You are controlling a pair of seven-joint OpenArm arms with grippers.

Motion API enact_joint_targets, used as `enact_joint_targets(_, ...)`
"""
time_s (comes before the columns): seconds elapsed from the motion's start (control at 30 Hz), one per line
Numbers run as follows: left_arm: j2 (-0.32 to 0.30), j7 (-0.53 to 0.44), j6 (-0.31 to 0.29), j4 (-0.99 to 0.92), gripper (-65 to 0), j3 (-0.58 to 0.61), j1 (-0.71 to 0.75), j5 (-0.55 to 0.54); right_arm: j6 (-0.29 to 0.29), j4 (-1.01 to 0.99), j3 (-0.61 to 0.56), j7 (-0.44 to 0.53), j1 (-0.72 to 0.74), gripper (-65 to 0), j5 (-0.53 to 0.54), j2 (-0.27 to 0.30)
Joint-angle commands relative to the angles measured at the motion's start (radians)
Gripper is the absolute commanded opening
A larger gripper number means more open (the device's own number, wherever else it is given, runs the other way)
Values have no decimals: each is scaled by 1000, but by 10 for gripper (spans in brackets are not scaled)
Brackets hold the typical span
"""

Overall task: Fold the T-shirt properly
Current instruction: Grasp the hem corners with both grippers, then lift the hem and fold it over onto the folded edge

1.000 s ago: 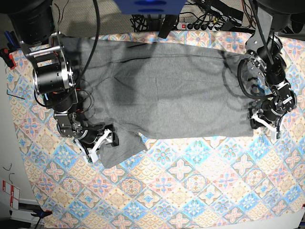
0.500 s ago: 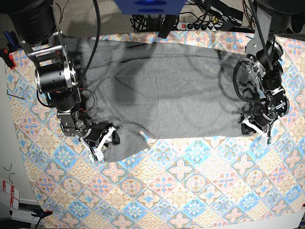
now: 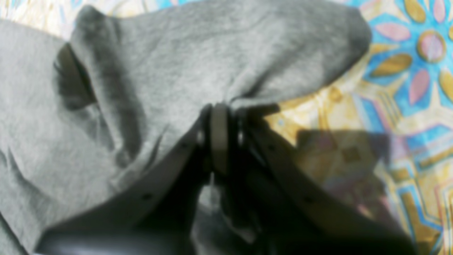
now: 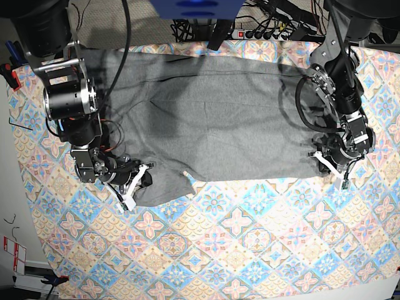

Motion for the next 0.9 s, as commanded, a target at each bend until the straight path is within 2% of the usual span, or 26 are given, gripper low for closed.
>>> enact_joint_targets(0.0,-4,64,-12,31,-626,3,-10,26,-9,38,29,-27,20,-644,-12,21)
enact_joint_targets(0.1,27,118,-12,126,-626,3,-6,26,-9,161,106,-101,-6,-644,-13,52)
enact_joint_targets(0.17,41,156,-12,197,-626,3,-2,28,-9,267,137,-176,-63,-644,-16,53)
enact_joint_targets(0.23,52,185,-12,240,-626,2,10,26,-9,402,165,-250,-97,-644,-16,81)
enact_joint_targets(0.47,58,208,-12,339,-627,-3,72,26,-11,817,321,-464,-291,-644,-16,98)
enact_joint_targets(0.87,58,246,-12,605,-627,-3,241,13,-11,1226,514,-593,-597,-644,-16,92)
